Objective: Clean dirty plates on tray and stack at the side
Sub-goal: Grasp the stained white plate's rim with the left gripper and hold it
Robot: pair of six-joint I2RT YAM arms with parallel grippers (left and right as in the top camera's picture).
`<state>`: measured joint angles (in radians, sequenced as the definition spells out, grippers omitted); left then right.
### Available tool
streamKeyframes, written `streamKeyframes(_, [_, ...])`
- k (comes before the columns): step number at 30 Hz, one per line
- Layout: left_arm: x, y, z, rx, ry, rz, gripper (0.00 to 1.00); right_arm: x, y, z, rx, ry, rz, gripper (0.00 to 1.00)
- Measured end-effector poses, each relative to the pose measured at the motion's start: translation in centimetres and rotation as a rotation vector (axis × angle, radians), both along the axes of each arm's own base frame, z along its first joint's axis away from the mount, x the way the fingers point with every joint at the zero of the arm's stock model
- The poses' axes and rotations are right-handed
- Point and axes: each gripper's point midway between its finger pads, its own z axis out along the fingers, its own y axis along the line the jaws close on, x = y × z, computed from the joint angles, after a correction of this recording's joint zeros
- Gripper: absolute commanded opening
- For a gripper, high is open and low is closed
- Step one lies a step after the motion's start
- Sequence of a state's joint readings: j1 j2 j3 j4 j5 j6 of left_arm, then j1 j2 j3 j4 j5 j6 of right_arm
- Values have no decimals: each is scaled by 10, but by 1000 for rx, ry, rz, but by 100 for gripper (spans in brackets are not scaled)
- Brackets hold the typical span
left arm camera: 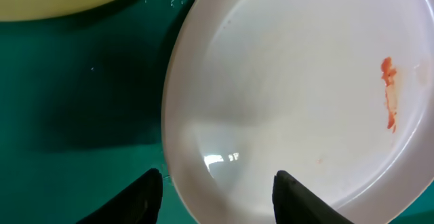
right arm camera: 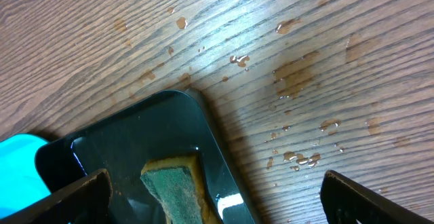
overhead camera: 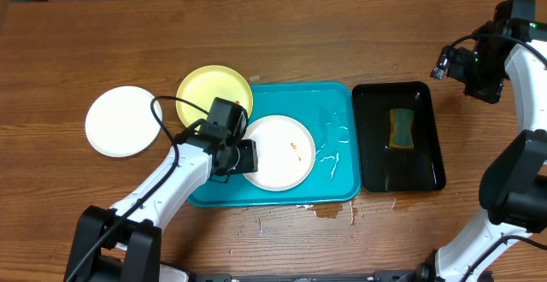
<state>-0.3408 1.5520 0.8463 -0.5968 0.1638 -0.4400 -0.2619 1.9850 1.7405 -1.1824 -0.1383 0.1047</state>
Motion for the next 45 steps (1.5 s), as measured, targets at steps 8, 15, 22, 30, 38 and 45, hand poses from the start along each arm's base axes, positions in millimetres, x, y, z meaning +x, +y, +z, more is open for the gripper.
streamKeyframes(8, [7, 14, 37, 107, 32, 15, 47, 0, 0, 0, 0, 0, 0, 100])
streamKeyframes(15, [21, 15, 50, 125, -10, 27, 38, 0, 0, 0, 0, -1, 0, 100])
streamKeyframes(22, [11, 9, 15, 155, 105, 5, 24, 0, 0, 0, 0, 0, 1, 100])
streamKeyframes(30, [-1, 9, -16, 226, 190, -33, 34, 0, 0, 0, 0, 0, 0, 100])
streamKeyframes(38, [-1, 11, -16, 236, 186, -32, 32, 0, 0, 0, 0, 0, 0, 100])
streamKeyframes(45, [-1, 10, -16, 236, 186, -32, 32, 0, 0, 0, 0, 0, 0, 100])
